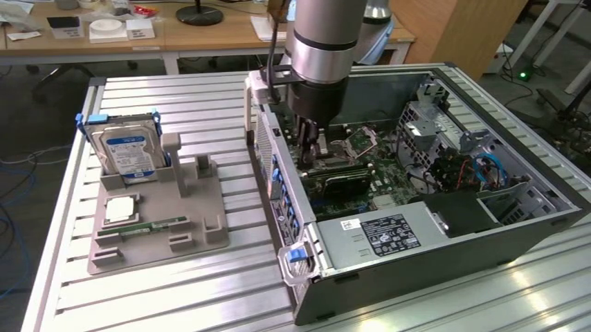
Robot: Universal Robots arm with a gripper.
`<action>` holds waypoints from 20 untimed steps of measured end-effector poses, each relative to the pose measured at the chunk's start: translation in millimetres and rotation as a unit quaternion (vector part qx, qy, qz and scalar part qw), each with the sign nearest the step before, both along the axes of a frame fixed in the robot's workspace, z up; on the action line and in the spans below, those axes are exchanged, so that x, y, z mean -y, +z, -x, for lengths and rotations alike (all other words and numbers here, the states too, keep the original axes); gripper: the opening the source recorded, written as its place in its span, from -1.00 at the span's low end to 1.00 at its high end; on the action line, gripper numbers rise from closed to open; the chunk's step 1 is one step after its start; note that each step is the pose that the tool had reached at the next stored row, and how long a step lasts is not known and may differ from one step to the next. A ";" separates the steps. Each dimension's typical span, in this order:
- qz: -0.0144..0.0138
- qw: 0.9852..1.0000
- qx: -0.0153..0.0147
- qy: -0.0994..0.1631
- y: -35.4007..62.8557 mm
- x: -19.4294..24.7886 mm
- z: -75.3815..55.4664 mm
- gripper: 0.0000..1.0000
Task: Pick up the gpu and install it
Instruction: 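Press down on the gpu until it lock into place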
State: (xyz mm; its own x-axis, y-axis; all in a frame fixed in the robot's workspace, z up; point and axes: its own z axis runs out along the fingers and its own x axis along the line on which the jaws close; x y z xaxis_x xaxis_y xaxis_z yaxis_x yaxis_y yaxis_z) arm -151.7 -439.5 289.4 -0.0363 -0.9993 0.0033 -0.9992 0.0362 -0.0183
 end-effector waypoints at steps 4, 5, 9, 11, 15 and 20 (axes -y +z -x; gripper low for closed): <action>0.000 1.000 0.000 0.000 0.0 -0.3 3.3 -0.80; 0.000 1.000 0.000 0.000 0.0 -0.6 4.4 -0.80; 0.000 1.000 0.000 0.000 0.0 -1.3 8.6 -0.80; 0.000 1.000 0.000 0.000 0.0 -1.4 10.9 -0.80; 0.000 1.000 0.000 0.000 0.0 -0.8 12.8 -0.80; 0.000 1.000 0.000 0.000 0.0 4.9 13.3 -0.80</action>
